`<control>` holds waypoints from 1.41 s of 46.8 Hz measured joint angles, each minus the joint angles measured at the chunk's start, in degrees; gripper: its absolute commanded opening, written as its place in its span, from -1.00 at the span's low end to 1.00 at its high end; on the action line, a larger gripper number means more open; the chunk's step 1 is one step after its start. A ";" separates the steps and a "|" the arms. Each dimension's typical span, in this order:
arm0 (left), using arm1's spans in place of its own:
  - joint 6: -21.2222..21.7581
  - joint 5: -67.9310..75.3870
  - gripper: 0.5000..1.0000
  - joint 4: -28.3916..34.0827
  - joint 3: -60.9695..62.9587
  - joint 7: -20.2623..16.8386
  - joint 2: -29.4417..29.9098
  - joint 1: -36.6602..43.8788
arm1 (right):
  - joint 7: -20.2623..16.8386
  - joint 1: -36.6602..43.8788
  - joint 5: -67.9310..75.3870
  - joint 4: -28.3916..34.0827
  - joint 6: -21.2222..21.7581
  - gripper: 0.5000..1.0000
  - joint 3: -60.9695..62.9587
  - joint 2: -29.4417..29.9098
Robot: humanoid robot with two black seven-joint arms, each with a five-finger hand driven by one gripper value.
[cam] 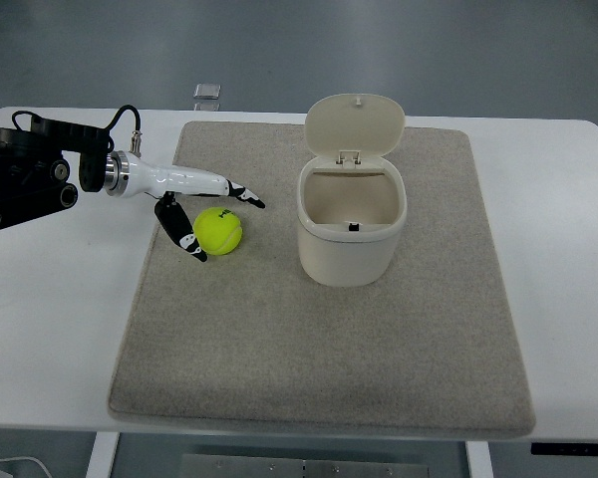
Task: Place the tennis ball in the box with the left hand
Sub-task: 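Close the left hand's fingers and thumb around the tennis ball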
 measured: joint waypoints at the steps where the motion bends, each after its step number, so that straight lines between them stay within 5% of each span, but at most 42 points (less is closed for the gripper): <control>1: 0.00 0.00 0.96 -0.03 0.00 0.00 -0.02 0.04 | 0.00 0.00 0.00 0.00 0.00 0.75 0.00 0.00; 47: 2.16 1.63 0.93 0.21 0.03 -0.06 -0.07 1.57 | 0.03 0.00 0.00 -0.01 0.00 0.75 0.00 0.00; 53: 2.31 1.63 0.80 0.20 0.03 -0.07 -0.10 1.46 | 0.02 0.00 0.00 -0.01 -0.01 0.75 0.00 0.00; 62: 3.90 1.63 0.14 0.32 0.03 -0.07 -0.12 1.45 | 0.00 0.00 0.00 -0.01 -0.01 0.75 0.00 0.00; 66: 4.17 1.63 0.13 0.37 0.03 -0.02 -0.12 1.45 | 0.00 0.00 0.00 0.00 -0.01 0.75 0.00 0.00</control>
